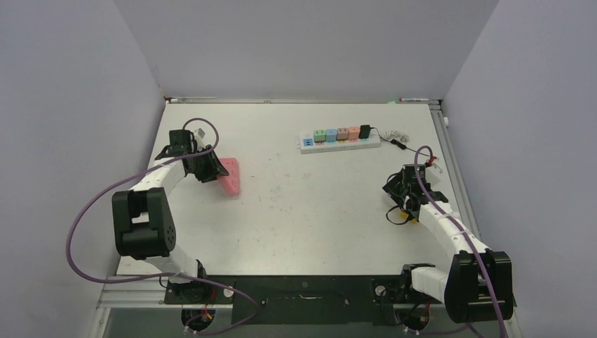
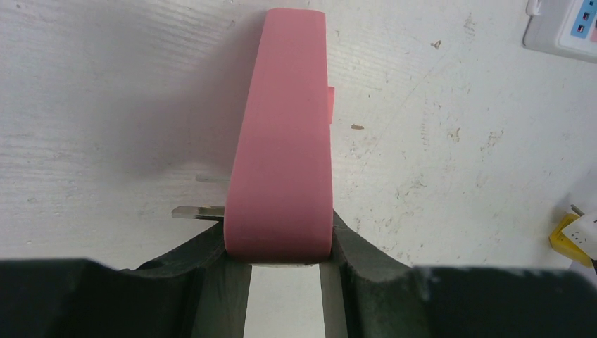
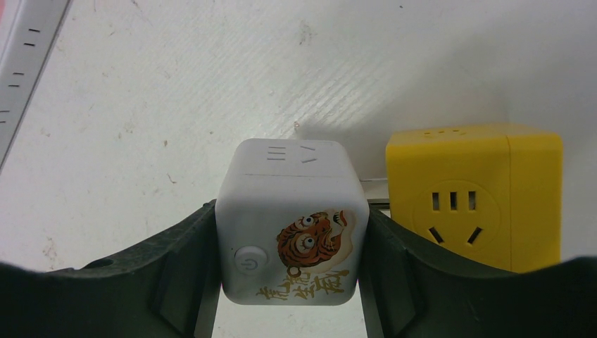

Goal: Pull the plug off the socket
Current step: Place the socket at the center of the board.

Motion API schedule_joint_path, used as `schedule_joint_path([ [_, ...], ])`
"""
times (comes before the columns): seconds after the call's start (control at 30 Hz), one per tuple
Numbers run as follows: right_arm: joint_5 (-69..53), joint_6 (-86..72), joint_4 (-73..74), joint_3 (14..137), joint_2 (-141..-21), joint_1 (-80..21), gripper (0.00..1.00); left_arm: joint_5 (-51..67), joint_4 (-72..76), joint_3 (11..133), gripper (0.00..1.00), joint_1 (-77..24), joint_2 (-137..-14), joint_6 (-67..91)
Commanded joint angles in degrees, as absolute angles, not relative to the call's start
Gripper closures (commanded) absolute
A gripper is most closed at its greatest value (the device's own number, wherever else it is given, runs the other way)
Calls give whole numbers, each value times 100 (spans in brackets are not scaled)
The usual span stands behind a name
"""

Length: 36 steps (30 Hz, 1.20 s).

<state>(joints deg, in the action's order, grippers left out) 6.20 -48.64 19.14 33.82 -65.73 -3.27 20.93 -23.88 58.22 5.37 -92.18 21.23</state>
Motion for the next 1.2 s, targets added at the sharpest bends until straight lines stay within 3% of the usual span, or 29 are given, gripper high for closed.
schedule_joint_path([
  [0.0,1014,-4940,1943,3441,-6496,-241,84,2279,-2314,6187,72,581,-9371,2205],
  [0.17,1032,-4984,1919,3426,-6559,-220,65,2277,-2385,6241,58,597,-9515,2224],
  [0.4,1131,-5037,1996,3473,-6493,-193,59,2196,-2382,6239,38,624,-9499,2268],
  [0.53,1304,-5043,2117,3576,-6377,-185,40,2105,-2426,6266,28,650,-9487,2268],
  [0.73,1587,-5003,2309,3753,-6151,-185,26,1714,-2556,6287,13,754,-9354,2203],
  [0.97,1779,-4861,2406,4004,-5956,-183,12,973,-2732,6345,3,861,-9054,2031],
  [1.17,1041,-4032,1657,4123,-5900,-229,3,413,-2667,6273,4,816,-8593,1911],
])
